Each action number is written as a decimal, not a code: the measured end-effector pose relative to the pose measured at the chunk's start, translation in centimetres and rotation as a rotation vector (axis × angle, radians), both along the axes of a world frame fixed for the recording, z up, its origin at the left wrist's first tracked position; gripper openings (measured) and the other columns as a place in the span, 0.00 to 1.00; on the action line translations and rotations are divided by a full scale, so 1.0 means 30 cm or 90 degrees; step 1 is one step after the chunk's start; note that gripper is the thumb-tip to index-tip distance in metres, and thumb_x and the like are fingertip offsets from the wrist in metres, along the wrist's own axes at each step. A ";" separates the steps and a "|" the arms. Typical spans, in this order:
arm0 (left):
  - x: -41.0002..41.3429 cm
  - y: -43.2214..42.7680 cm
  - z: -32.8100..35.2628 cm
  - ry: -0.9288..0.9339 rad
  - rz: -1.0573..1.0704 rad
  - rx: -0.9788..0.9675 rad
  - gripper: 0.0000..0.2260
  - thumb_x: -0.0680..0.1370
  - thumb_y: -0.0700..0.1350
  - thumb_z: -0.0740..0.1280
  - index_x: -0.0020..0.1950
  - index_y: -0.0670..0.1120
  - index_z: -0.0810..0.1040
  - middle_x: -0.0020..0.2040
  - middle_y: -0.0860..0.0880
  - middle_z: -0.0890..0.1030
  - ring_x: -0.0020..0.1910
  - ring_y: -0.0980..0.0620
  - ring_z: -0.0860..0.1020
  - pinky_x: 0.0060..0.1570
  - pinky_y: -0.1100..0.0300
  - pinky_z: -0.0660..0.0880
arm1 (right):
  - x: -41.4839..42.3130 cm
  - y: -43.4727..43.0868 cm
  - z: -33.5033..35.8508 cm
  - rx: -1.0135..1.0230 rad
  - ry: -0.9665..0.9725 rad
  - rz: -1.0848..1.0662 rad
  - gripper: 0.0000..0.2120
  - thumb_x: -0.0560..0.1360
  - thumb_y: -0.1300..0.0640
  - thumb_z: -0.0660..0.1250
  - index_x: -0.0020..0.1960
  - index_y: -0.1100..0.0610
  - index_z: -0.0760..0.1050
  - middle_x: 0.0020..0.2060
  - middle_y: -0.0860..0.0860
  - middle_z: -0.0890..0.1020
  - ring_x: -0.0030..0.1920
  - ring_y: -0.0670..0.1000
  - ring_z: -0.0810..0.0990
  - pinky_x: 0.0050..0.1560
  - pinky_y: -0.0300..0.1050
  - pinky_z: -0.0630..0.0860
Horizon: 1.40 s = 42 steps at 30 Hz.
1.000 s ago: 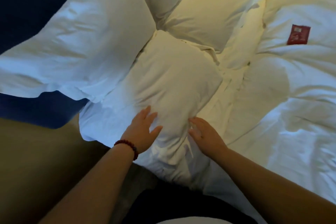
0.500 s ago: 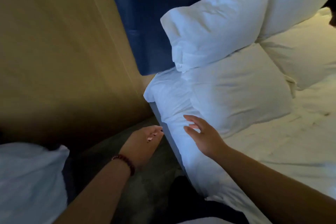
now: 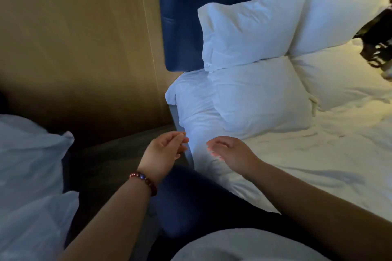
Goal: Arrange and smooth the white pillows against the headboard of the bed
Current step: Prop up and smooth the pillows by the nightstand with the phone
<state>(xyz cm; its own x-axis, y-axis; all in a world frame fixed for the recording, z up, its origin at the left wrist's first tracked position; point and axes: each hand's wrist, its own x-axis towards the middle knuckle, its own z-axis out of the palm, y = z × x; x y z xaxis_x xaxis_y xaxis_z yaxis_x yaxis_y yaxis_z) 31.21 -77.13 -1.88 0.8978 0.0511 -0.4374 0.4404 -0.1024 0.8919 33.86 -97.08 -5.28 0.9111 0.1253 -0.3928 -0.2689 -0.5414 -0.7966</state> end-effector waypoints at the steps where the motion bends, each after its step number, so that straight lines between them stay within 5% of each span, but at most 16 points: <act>1: -0.003 -0.034 0.004 0.000 0.017 -0.027 0.08 0.82 0.45 0.61 0.50 0.52 0.80 0.49 0.52 0.84 0.49 0.54 0.82 0.52 0.57 0.77 | -0.005 -0.041 0.012 -0.007 -0.002 0.000 0.10 0.73 0.47 0.67 0.43 0.53 0.82 0.42 0.52 0.85 0.45 0.55 0.83 0.55 0.54 0.77; 7: 0.006 -0.189 0.032 -0.018 0.051 -0.129 0.09 0.82 0.47 0.61 0.52 0.50 0.81 0.47 0.54 0.86 0.46 0.56 0.83 0.50 0.57 0.77 | 0.053 -0.218 0.089 0.009 -0.005 -0.041 0.06 0.76 0.57 0.67 0.44 0.50 0.82 0.42 0.49 0.86 0.42 0.47 0.84 0.48 0.42 0.75; 12: 0.081 -0.327 0.012 -0.073 0.073 -0.124 0.09 0.81 0.47 0.61 0.53 0.51 0.82 0.48 0.55 0.85 0.47 0.57 0.83 0.51 0.58 0.78 | 0.151 -0.379 0.066 -0.026 -0.049 -0.002 0.05 0.76 0.55 0.67 0.46 0.50 0.82 0.43 0.44 0.86 0.44 0.44 0.84 0.52 0.44 0.75; 18: 0.242 -0.532 -0.152 -0.157 0.130 -0.092 0.10 0.81 0.45 0.61 0.54 0.50 0.82 0.47 0.55 0.85 0.47 0.57 0.83 0.53 0.56 0.78 | 0.317 -0.610 -0.142 -0.087 -0.142 0.072 0.05 0.77 0.53 0.68 0.48 0.44 0.81 0.44 0.39 0.84 0.45 0.36 0.79 0.45 0.31 0.71; 25: 0.316 -0.817 -0.378 -0.181 0.206 -0.045 0.10 0.81 0.44 0.61 0.53 0.49 0.82 0.47 0.54 0.85 0.47 0.56 0.83 0.53 0.55 0.79 | 0.444 -0.781 -0.427 0.027 -0.302 0.096 0.07 0.78 0.57 0.67 0.52 0.46 0.79 0.49 0.40 0.82 0.50 0.35 0.78 0.47 0.24 0.69; 31: 0.407 -1.141 -0.425 -0.163 0.082 0.070 0.07 0.79 0.46 0.64 0.53 0.53 0.81 0.47 0.57 0.85 0.48 0.59 0.82 0.57 0.52 0.78 | 0.480 -1.033 -0.512 0.003 -0.483 0.041 0.07 0.78 0.56 0.66 0.55 0.52 0.79 0.50 0.43 0.80 0.52 0.40 0.77 0.55 0.31 0.71; 37: 0.554 -1.413 -0.424 -0.180 -0.048 0.161 0.06 0.77 0.51 0.66 0.52 0.57 0.80 0.50 0.55 0.84 0.51 0.58 0.81 0.60 0.49 0.76 | 0.612 -1.368 -0.558 -0.082 -0.512 -0.099 0.09 0.78 0.55 0.67 0.58 0.54 0.78 0.53 0.49 0.78 0.58 0.51 0.75 0.62 0.48 0.70; 42: 0.680 -1.571 -0.469 -0.232 -0.044 0.127 0.07 0.75 0.50 0.66 0.51 0.56 0.80 0.47 0.55 0.85 0.48 0.57 0.83 0.58 0.51 0.77 | 0.778 -1.575 -0.649 -0.045 -0.261 -0.215 0.17 0.78 0.50 0.65 0.66 0.51 0.73 0.61 0.52 0.77 0.58 0.52 0.75 0.59 0.44 0.70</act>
<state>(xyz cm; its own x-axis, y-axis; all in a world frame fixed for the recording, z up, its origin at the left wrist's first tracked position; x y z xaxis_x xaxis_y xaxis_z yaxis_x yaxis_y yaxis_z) 51.60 -124.28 -15.96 0.9963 0.0370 -0.0776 0.0852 -0.3077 0.9477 57.20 -144.33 -24.74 0.9766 -0.2150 0.0074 -0.1113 -0.5344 -0.8379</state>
